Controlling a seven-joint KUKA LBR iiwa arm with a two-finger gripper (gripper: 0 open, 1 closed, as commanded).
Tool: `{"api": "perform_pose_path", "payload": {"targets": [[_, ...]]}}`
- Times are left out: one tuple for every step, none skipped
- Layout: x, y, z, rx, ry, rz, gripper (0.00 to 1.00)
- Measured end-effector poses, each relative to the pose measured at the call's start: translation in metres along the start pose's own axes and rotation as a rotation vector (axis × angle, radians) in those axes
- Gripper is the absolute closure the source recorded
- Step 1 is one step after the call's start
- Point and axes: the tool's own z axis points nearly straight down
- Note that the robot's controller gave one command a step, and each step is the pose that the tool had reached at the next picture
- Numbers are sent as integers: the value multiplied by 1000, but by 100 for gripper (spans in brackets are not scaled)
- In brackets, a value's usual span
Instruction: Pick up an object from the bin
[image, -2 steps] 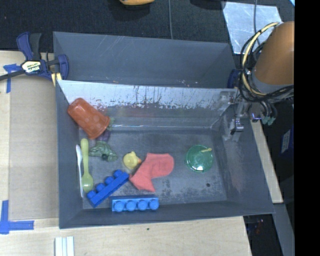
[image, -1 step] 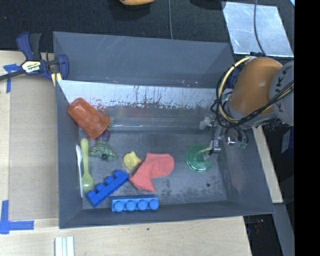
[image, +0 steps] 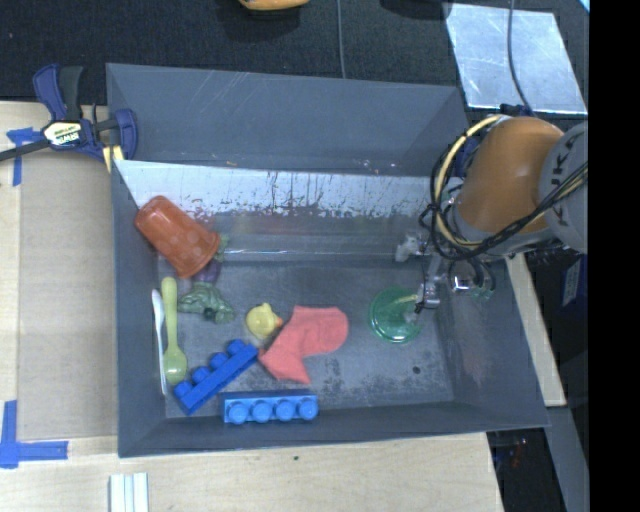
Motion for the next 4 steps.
{"api": "perform_pose_path", "payload": {"targets": [[18,8,0,-2,9,74,0],[18,6,31,-1,-1,108,0],[29,11,28,0,-6,227,100],[29,11,28,0,-5,226,100]]}}
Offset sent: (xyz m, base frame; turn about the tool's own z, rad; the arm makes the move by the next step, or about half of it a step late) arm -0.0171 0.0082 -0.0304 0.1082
